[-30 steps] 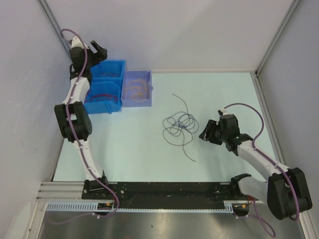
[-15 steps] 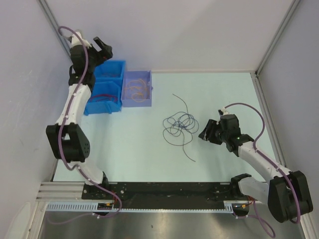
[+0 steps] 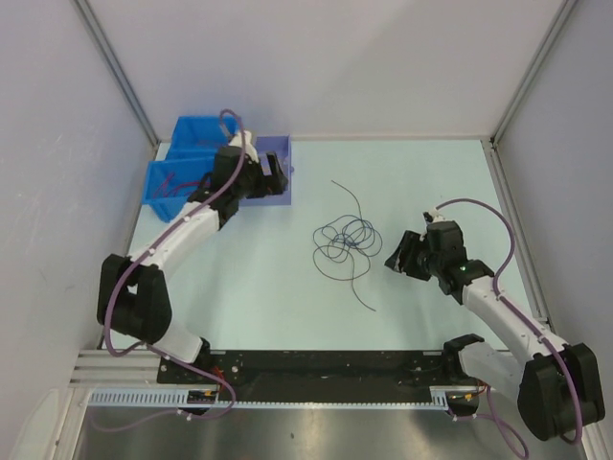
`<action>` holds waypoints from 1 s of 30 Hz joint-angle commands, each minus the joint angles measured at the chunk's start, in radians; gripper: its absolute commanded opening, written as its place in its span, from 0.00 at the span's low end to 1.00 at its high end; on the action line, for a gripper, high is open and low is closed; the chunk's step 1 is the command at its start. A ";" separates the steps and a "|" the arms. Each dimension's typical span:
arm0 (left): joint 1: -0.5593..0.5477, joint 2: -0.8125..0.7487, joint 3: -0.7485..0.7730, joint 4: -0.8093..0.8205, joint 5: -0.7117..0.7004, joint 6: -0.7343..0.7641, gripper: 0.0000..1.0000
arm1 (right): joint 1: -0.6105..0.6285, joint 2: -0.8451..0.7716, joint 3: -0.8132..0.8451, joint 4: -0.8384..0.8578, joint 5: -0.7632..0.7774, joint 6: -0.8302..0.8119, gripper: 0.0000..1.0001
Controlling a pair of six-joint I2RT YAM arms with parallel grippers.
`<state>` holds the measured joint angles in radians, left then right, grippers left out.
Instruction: Untangle the cables
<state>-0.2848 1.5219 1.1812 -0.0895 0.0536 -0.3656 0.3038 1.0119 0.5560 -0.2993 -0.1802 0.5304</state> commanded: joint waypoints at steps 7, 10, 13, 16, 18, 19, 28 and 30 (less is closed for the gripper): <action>-0.241 -0.060 -0.173 -0.066 -0.087 -0.065 1.00 | -0.002 -0.045 0.042 -0.083 0.074 -0.010 0.57; -0.277 -0.042 -0.215 -0.030 -0.095 -0.082 1.00 | -0.002 -0.035 0.042 -0.075 0.079 -0.007 0.57; -0.278 0.004 -0.210 -0.030 -0.081 -0.096 1.00 | 0.000 -0.016 0.044 -0.054 0.073 -0.004 0.57; -0.284 0.053 -0.206 -0.006 -0.063 -0.102 0.96 | -0.002 -0.004 0.044 -0.043 0.071 -0.001 0.57; -0.293 0.080 -0.204 0.013 -0.061 -0.107 0.89 | -0.002 0.002 0.042 -0.041 0.076 0.002 0.57; -0.297 0.093 -0.198 0.025 -0.029 -0.110 0.84 | -0.002 0.011 0.042 -0.040 0.080 0.002 0.57; -0.341 0.231 -0.134 0.045 -0.012 -0.130 0.65 | -0.002 0.070 0.042 0.005 0.073 -0.001 0.57; -0.341 0.242 -0.126 0.048 -0.014 -0.128 0.64 | -0.002 0.083 0.042 0.017 0.070 -0.001 0.57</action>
<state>-0.6174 1.7538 1.0046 -0.0841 0.0296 -0.4751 0.3038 1.0801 0.5579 -0.3370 -0.1169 0.5301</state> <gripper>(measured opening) 0.649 0.570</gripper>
